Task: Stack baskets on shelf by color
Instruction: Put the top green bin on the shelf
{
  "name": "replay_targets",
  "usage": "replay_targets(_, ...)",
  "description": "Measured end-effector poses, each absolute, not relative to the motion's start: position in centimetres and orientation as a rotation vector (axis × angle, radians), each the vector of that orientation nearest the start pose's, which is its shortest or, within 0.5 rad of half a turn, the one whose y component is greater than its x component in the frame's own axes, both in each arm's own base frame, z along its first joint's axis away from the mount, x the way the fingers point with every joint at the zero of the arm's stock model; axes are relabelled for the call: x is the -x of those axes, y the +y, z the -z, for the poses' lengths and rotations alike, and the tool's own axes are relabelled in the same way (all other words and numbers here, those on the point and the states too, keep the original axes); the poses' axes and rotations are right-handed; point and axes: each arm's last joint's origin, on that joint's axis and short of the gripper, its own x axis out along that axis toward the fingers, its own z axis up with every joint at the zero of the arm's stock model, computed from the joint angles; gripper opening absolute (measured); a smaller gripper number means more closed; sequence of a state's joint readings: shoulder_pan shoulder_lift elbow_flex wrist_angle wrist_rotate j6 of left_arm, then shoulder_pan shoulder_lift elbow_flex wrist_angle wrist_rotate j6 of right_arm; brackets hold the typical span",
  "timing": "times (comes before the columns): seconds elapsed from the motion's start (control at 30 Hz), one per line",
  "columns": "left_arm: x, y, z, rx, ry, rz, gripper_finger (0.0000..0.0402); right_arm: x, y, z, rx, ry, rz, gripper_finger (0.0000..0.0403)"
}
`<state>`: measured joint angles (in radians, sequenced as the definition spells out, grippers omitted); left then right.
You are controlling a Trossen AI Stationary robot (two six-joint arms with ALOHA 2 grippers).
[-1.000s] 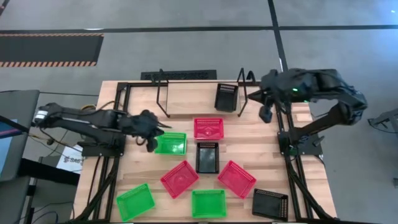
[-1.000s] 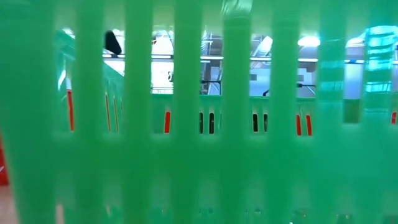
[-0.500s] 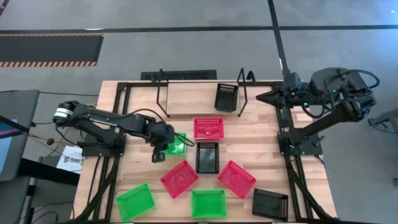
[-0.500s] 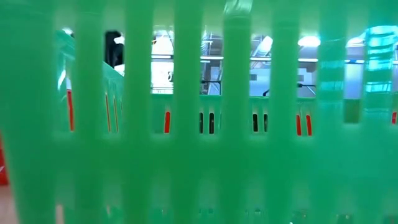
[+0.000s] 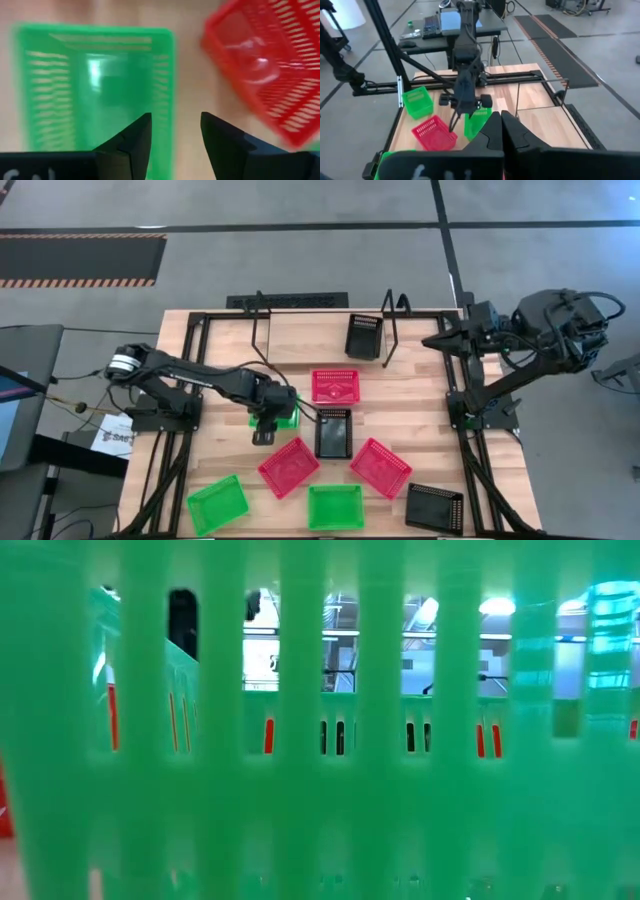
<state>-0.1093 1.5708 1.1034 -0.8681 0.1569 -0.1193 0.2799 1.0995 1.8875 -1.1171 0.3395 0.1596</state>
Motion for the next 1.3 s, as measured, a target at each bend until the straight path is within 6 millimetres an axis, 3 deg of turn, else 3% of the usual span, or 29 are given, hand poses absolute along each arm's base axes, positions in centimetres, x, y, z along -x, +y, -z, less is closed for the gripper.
replay_targets(0.33,-29.8,-4.0,-22.4,0.256,1.331,0.095,0.0158,-11.5,2.6,-52.5,-0.015,0.299,0.055,0.0003)
replay_targets(0.67,-29.8,-4.8,-22.7,0.291,1.331,0.135,0.0158,-11.5,2.7,-52.5,-0.01,0.304,0.025,0.0004)
replay_targets(0.8,-29.6,-5.0,-22.6,0.224,1.342,0.114,0.0158,-11.5,2.8,-52.5,-0.031,0.308,-0.006,0.0004)
replay_targets(1.03,-30.0,-1.7,-22.4,0.154,1.317,-0.134,0.0158,-11.5,2.8,-52.5,-0.032,0.308,-0.014,0.0005)
replay_targets(1.3,-29.7,2.6,-22.4,0.094,1.334,-0.181,0.0158,-11.5,2.8,-52.5,-0.032,0.31,-0.018,0.0005)
